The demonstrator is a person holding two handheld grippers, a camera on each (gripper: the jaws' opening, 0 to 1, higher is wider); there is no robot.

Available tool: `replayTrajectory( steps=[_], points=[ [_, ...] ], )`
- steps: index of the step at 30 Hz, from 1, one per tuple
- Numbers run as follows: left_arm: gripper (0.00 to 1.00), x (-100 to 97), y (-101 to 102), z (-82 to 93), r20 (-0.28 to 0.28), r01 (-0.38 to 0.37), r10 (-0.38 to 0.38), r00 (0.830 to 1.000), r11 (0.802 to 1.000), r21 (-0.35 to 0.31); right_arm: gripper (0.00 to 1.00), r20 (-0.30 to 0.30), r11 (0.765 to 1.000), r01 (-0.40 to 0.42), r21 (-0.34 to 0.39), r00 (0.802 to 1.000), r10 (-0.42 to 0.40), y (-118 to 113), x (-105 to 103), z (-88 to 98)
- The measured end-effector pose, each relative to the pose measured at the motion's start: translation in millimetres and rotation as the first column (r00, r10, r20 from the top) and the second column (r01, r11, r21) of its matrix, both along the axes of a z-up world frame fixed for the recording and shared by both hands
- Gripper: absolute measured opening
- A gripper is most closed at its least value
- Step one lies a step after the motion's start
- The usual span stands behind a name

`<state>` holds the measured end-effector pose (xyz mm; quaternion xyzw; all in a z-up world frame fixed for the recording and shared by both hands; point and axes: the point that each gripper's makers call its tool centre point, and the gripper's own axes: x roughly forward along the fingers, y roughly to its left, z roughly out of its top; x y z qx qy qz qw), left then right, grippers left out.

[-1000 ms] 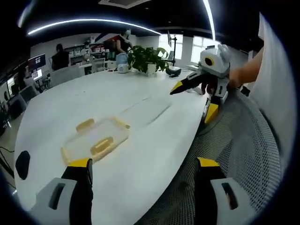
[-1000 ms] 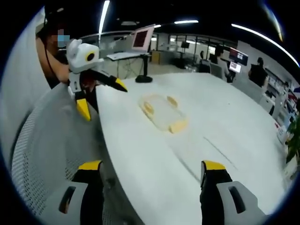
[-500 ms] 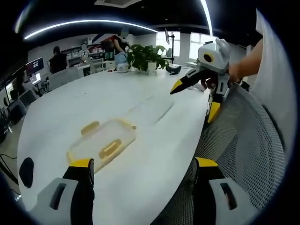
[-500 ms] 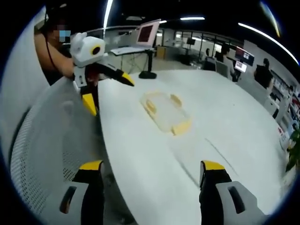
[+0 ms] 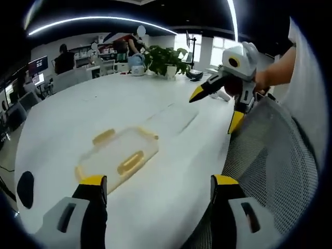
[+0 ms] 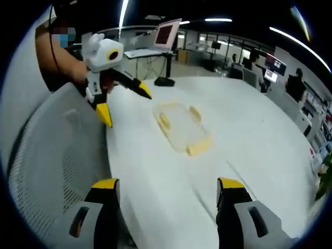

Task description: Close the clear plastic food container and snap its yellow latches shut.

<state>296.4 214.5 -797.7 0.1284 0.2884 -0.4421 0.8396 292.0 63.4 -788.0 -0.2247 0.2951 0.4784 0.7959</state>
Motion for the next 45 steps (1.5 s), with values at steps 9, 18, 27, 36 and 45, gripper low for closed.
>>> replayTrajectory(
  steps=[9, 18, 27, 36, 45],
  points=[
    [0.80, 7.7, 6, -4.9, 0.004, 0.053, -0.053, 0.999, 0.997, 0.053, 0.72, 0.011, 0.999, -0.032, -0.018, 0.999, 0.032, 7, 13, -0.2],
    [0.78, 21.0, 17, -5.3, 0.003, 0.066, -0.066, 0.998, 0.995, 0.072, 0.71, 0.017, 0.998, -0.059, -0.020, 0.998, 0.059, 18, 24, 0.7],
    [0.78, 29.1, 24, -9.8, 0.003, 0.096, -0.097, 0.995, 0.989, 0.115, 0.71, 0.007, 0.996, -0.083, -0.024, 0.997, 0.083, 26, 33, -1.5],
    [0.78, 39.8, 34, -11.3, 0.002, 0.107, -0.109, 0.994, 0.985, 0.137, 0.71, 0.011, 0.994, -0.108, -0.029, 0.994, 0.109, 36, 41, -2.0],
    [0.78, 52.5, 41, -14.5, -0.002, 0.120, -0.121, 0.993, 0.979, 0.164, 0.72, -0.001, 0.990, -0.131, -0.046, 0.991, 0.131, 41, 54, -6.9]
  ],
)
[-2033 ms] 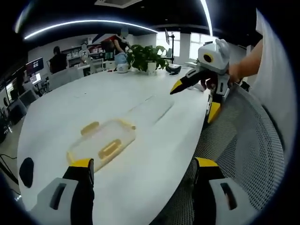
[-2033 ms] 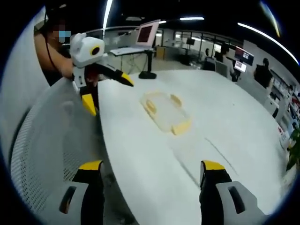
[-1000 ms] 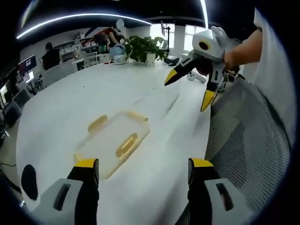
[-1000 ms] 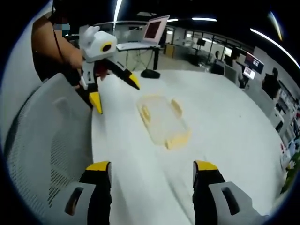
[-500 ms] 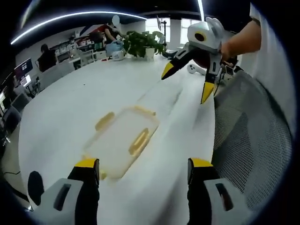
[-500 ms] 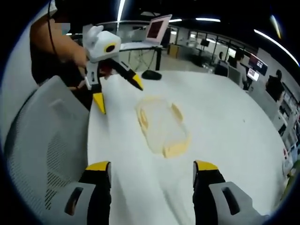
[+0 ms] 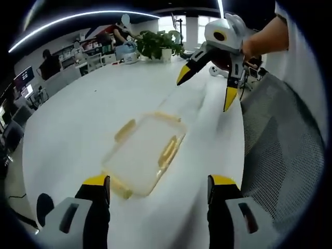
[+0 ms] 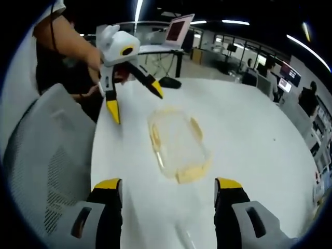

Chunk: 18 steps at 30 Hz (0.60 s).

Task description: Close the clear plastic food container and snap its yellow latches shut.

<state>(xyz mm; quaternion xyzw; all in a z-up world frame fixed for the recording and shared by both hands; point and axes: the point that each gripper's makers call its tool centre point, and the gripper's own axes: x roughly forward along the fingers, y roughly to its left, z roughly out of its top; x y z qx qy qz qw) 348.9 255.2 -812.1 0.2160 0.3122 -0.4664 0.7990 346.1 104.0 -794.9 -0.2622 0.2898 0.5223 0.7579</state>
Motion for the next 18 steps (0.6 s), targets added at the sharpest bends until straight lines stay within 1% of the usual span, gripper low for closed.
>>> replayTrajectory(
  steps=[2, 9, 11, 13, 18],
  points=[
    [0.78, 1.1, 2, -3.1, -0.003, 0.008, -0.008, 1.000, 1.000, 0.023, 0.72, -0.001, 1.000, -0.004, -0.003, 1.000, 0.004, 1, 3, -1.0],
    [0.77, 5.6, 2, -7.7, -0.006, 0.034, -0.034, 0.999, 0.998, 0.046, 0.72, -0.005, 1.000, -0.018, -0.012, 1.000, 0.018, 2, 10, -6.0],
    [0.77, 8.0, 4, -10.4, -0.009, 0.037, -0.037, 0.999, 0.998, 0.052, 0.72, -0.010, 1.000, -0.022, -0.012, 1.000, 0.022, 3, 12, -7.9],
    [0.76, 9.8, 6, -12.8, -0.013, 0.039, -0.038, 0.999, 0.998, 0.057, 0.71, -0.010, 0.999, -0.033, -0.033, 0.999, 0.033, 1, 15, -13.0],
    [0.75, 12.3, 12, -20.1, -0.029, 0.055, -0.052, 0.998, 0.995, 0.083, 0.71, -0.019, 0.998, -0.045, -0.039, 0.999, 0.045, 2, 17, -16.6]
  ],
)
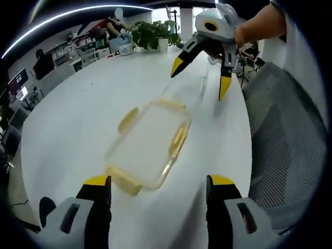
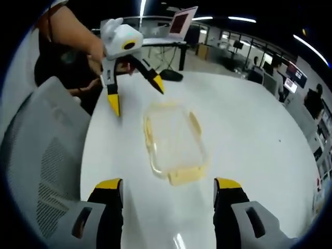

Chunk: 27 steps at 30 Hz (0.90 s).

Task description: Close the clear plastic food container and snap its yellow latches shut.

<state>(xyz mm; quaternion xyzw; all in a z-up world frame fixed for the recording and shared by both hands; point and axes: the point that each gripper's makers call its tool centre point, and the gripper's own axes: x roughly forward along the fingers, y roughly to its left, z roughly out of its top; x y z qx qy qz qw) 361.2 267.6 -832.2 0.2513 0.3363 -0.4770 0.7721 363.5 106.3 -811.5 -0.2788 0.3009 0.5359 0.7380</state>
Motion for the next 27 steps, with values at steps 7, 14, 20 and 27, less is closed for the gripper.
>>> replayTrajectory(
  steps=[7, 14, 20, 27],
  points=[
    [0.74, 9.6, 7, -1.2, 0.002, 0.006, -0.006, 1.000, 1.000, 0.017, 0.71, 0.000, 1.000, -0.020, -0.008, 1.000, 0.020, 6, 9, -4.0],
    [0.72, 18.4, 9, -3.6, -0.002, 0.019, -0.019, 1.000, 0.999, 0.033, 0.69, -0.004, 1.000, -0.023, -0.011, 1.000, 0.023, 9, 17, -4.7],
    [0.70, 20.5, 8, -7.2, 0.005, 0.059, -0.059, 0.998, 0.997, 0.059, 0.67, -0.012, 0.999, -0.045, -0.025, 0.999, 0.045, 10, 18, -10.0],
    [0.69, 24.0, 11, -10.8, -0.001, 0.073, -0.073, 0.997, 0.994, 0.078, 0.65, -0.024, 0.996, -0.077, -0.043, 0.997, 0.076, 11, 20, -16.8]
  ],
)
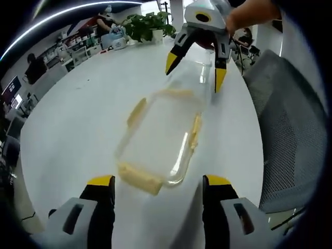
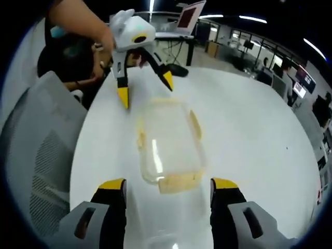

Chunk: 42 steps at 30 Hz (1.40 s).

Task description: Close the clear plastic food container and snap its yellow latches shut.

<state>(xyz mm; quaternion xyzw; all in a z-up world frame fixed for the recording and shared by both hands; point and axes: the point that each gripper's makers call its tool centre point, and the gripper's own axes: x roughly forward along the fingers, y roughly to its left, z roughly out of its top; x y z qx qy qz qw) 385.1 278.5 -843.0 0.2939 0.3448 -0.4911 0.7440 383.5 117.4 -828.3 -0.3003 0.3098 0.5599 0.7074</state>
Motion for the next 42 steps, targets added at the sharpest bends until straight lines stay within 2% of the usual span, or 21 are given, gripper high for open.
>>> replayTrajectory(
  steps=[9, 19, 23, 34, 42],
  points=[
    [0.67, 6.6, 9, -8.7, -0.004, 0.021, -0.021, 1.000, 0.999, 0.050, 0.64, -0.009, 1.000, -0.022, -0.013, 1.000, 0.022, 4, 3, -5.9],
    [0.66, 17.4, 8, -11.9, -0.009, 0.044, -0.044, 0.999, 0.997, 0.055, 0.63, -0.021, 0.998, -0.048, -0.034, 0.999, 0.048, 6, 4, -12.3],
    [0.65, 21.2, 9, -13.6, -0.013, 0.068, -0.067, 0.998, 0.996, 0.065, 0.62, -0.010, 0.998, -0.044, -0.044, 0.999, 0.044, 6, 8, -13.5],
    [0.63, 25.2, 8, -15.6, -0.046, 0.132, -0.129, 0.991, 0.988, 0.079, 0.61, -0.034, 0.995, -0.071, -0.074, 0.997, 0.068, 7, 12, -21.4],
    [0.62, 28.8, 8, -16.1, -0.059, 0.179, -0.174, 0.983, 0.979, 0.095, 0.61, -0.049, 0.996, -0.061, -0.064, 0.997, 0.058, 9, 17, -20.9]
  ],
)
